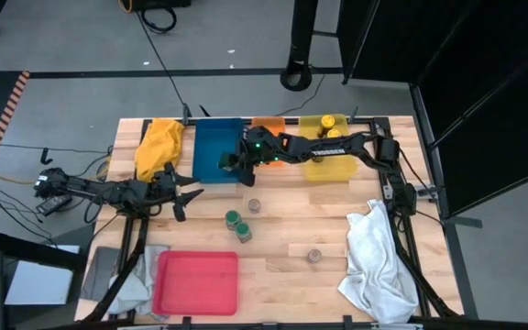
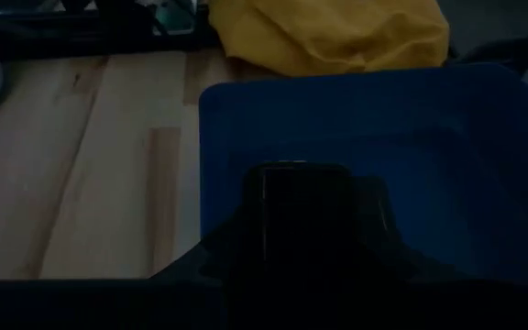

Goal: Sort spices by type
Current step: Put the black seasoning can into the blue bin

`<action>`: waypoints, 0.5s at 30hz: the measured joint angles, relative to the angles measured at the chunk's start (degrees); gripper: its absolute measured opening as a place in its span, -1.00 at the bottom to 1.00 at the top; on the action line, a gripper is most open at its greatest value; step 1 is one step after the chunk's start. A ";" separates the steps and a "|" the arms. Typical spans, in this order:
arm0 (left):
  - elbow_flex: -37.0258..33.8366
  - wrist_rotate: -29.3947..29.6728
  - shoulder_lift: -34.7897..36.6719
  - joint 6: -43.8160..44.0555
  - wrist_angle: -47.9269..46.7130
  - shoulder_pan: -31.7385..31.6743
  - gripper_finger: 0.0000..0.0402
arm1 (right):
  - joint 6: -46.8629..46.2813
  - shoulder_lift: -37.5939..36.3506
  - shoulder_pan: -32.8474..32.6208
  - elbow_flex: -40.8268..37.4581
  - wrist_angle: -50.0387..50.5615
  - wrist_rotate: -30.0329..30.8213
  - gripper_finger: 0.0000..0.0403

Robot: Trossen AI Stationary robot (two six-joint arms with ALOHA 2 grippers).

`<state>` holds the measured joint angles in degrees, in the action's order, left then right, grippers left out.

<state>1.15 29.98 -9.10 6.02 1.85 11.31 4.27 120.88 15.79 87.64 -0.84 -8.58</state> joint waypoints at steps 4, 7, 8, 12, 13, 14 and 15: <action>0.00 0.07 0.00 0.00 -0.01 0.00 -0.08 | -0.22 0.00 0.03 0.53 0.94 0.00 -0.32; 0.00 0.13 0.00 0.00 0.02 0.00 -0.08 | -0.20 -0.02 0.02 0.79 1.34 0.00 -0.32; 0.00 0.13 0.00 0.00 0.02 0.00 -0.08 | -0.22 -0.02 0.02 0.78 1.84 -0.02 -0.32; 0.00 0.13 0.00 0.00 0.05 0.00 -0.08 | -0.22 0.00 0.02 0.76 2.53 0.00 -0.32; 0.00 0.14 0.00 -0.01 0.12 0.00 -0.08 | -0.22 -0.02 0.02 0.76 2.82 0.00 -0.32; 0.00 0.19 0.00 -0.05 0.15 0.00 -0.08 | -0.21 -0.02 0.02 0.76 3.34 0.03 -0.32; 0.00 0.31 0.00 -0.31 0.22 0.00 -0.08 | -0.16 -0.02 0.02 0.76 3.91 0.18 -0.32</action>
<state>1.15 30.29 -9.10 5.72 2.07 11.31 4.11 120.86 15.81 88.40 3.06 -8.40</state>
